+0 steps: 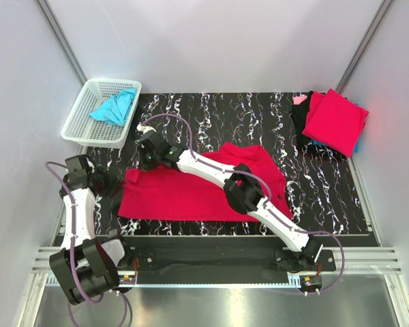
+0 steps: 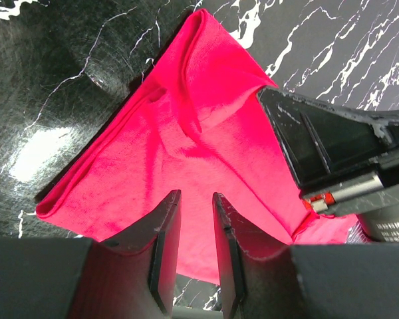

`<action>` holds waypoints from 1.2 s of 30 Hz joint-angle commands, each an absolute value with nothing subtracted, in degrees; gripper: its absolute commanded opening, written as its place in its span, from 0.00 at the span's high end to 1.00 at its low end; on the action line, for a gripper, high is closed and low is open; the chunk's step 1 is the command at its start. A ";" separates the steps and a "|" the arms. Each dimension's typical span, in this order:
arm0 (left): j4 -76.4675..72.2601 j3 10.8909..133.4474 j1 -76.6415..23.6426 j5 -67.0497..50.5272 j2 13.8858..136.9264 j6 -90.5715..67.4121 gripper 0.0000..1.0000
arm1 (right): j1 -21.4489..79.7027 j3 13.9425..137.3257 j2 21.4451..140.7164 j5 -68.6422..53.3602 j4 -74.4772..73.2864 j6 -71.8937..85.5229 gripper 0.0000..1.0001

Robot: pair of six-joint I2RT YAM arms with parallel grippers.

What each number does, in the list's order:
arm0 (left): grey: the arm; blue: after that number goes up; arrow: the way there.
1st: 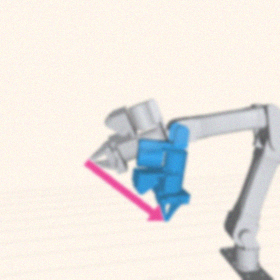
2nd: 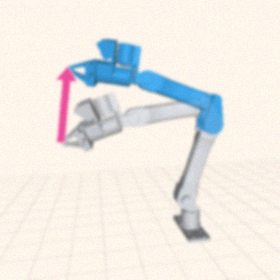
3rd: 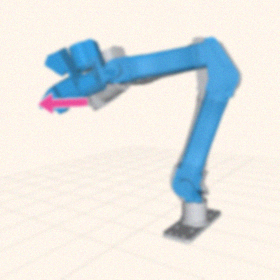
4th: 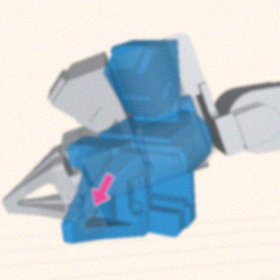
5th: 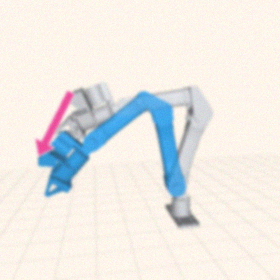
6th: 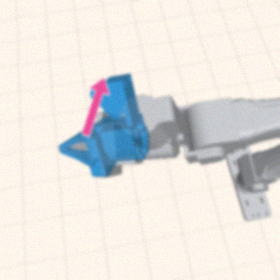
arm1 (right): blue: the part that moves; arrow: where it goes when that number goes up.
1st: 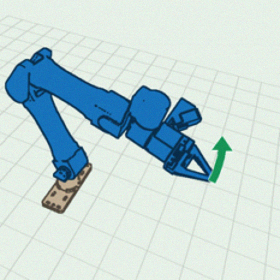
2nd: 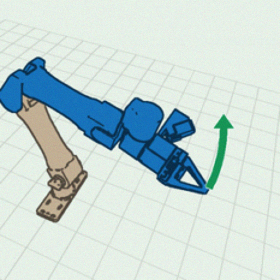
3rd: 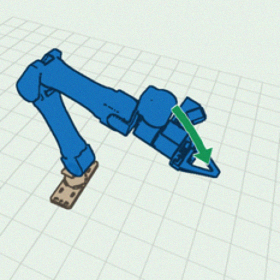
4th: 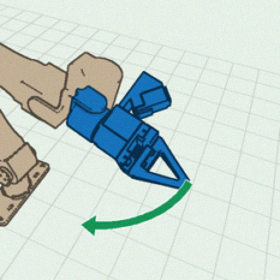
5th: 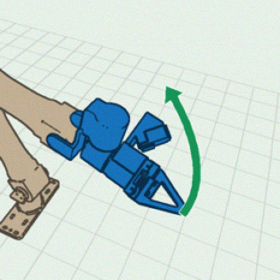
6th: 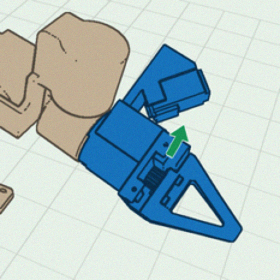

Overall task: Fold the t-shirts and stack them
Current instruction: Fold the tshirt

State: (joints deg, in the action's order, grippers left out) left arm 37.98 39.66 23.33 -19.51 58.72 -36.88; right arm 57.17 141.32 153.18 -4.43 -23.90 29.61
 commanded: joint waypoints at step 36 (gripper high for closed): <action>29.45 49.05 6.94 -4.74 79.19 -45.09 0.65 | 55.02 143.17 154.16 -5.01 -21.53 28.83 1.00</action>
